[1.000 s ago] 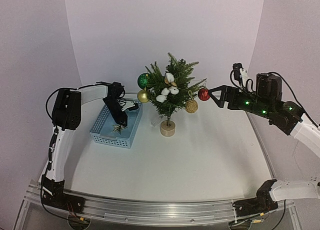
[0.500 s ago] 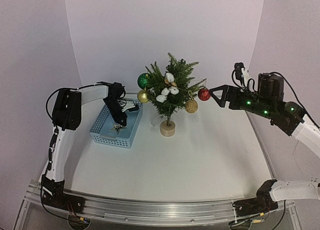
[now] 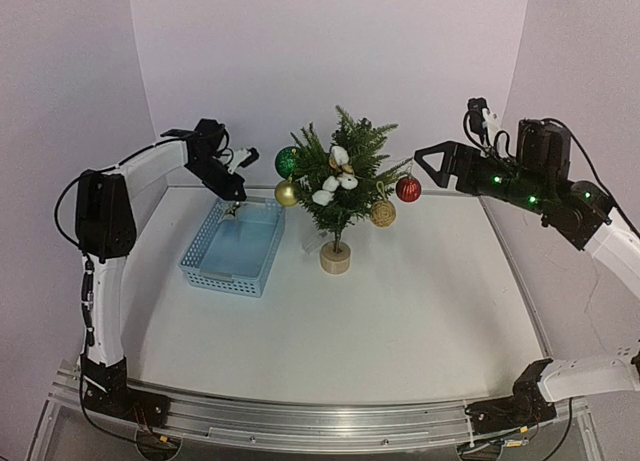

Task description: Decorate the small christmas tree

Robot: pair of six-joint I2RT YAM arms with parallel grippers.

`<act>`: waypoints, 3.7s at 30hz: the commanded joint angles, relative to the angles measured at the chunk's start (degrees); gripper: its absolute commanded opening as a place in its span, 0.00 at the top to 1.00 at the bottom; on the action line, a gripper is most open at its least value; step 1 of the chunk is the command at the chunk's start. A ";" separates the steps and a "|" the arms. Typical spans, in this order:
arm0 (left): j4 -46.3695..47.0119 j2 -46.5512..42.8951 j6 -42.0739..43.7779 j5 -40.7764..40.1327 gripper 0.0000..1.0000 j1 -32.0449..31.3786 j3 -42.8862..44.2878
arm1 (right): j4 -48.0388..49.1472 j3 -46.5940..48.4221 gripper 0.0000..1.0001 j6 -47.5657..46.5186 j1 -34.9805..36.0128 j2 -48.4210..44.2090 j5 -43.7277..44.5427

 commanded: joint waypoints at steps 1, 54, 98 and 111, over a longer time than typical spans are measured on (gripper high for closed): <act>6.09 -12.32 -9.20 1.81 1.00 1.18 1.66 | 1.18 7.03 0.10 1.09 0.28 2.82 -2.90; 26.05 -48.94 -64.59 21.80 1.00 1.20 -17.43 | 31.98 69.64 1.00 -9.53 26.97 69.18 13.89; -21.00 -43.40 24.60 33.47 0.42 -20.55 -17.73 | -49.38 64.50 1.00 -25.49 27.20 48.69 -15.63; -13.57 -43.07 18.93 30.20 0.51 -22.36 -14.70 | -47.94 63.96 1.00 -26.27 28.06 48.06 -18.01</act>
